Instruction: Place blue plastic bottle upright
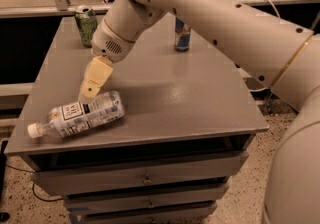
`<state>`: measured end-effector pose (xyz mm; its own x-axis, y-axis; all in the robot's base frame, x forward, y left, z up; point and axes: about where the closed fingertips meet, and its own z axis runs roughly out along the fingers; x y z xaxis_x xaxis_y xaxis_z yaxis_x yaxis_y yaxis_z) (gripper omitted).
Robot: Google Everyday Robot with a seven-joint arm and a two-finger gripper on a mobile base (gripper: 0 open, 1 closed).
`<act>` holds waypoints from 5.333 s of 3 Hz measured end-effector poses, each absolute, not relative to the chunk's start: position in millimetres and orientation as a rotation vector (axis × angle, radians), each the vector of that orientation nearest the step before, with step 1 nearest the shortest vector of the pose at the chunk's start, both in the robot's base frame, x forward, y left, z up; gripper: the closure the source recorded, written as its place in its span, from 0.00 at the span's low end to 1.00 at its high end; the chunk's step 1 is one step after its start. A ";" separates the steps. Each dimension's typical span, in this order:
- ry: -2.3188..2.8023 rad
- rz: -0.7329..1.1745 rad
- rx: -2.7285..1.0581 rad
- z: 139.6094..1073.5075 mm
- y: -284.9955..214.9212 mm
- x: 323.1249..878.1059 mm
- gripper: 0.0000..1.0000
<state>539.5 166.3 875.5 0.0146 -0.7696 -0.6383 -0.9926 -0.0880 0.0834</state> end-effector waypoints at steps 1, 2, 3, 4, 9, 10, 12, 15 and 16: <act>1.787 0.835 -1.946 879.5 181.2 523.8 0.00; 1.764 0.817 -1.982 878.3 186.5 505.1 0.00; 1.767 0.706 -2.059 870.6 193.2 485.2 0.00; 1.819 0.587 -2.104 859.4 198.4 478.6 0.00; 2.025 0.299 -2.103 834.0 193.1 482.6 0.64; 2.041 0.289 -1.995 849.0 176.8 511.5 0.87; 1.908 0.407 -1.635 892.7 123.0 576.0 1.00; 1.492 0.633 -1.211 968.7 75.4 604.5 1.00; 1.352 0.765 -1.132 978.9 55.3 606.5 1.00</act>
Offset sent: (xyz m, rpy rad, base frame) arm -0.0589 0.0238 -0.0019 -0.0284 0.0016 0.0943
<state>606.5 55.3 978.9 0.1224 -0.1830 -0.9755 -0.9306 0.3204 -0.1769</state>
